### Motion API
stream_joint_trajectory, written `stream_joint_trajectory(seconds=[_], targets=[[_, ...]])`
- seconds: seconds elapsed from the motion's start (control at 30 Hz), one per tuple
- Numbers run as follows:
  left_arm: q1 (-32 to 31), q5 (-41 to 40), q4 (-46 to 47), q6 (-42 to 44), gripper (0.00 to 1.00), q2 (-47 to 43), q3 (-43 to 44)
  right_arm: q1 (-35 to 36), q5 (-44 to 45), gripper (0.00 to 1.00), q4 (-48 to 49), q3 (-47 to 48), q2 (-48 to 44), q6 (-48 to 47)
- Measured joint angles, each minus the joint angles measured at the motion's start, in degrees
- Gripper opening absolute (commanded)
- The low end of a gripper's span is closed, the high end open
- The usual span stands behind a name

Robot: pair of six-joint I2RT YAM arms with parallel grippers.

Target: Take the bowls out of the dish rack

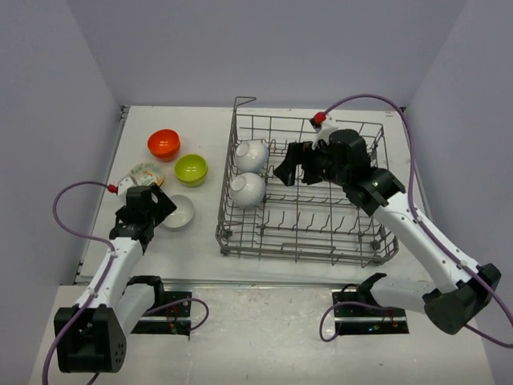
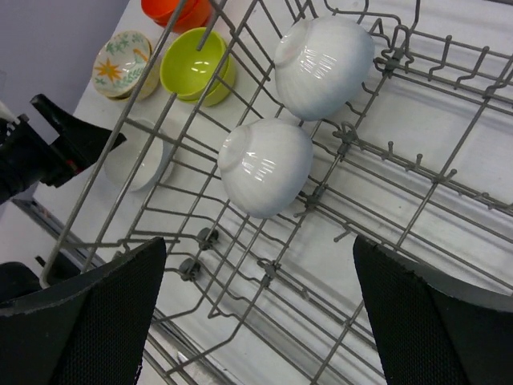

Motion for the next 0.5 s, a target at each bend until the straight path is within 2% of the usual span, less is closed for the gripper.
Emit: stream_joint_trajectory(seconds=[0.1,0.23,0.4,0.5], targets=[[0.0,0.6,-3.2,0.5,1.0,-4.0,3.3,-4.4,-5.7,0.99,1.6,1.5,5.1,3.4],[0.0,1.7,-8.6,2.7,1.0,-10.5,12.3,-8.3,-10.4,0.99,4.0,2.0,11.6,9.7],[0.0,2.7,-13.3,7.5,1.0,-15.6,25.9,-9.1,-13.4,0.99,9.3,-1.2,16.9,18.3],[0.0,3.7,-15.2,10.2,1.0,-17.4,30.7,-9.0,-15.9,0.99,12.1,-3.0,19.3,21.4]])
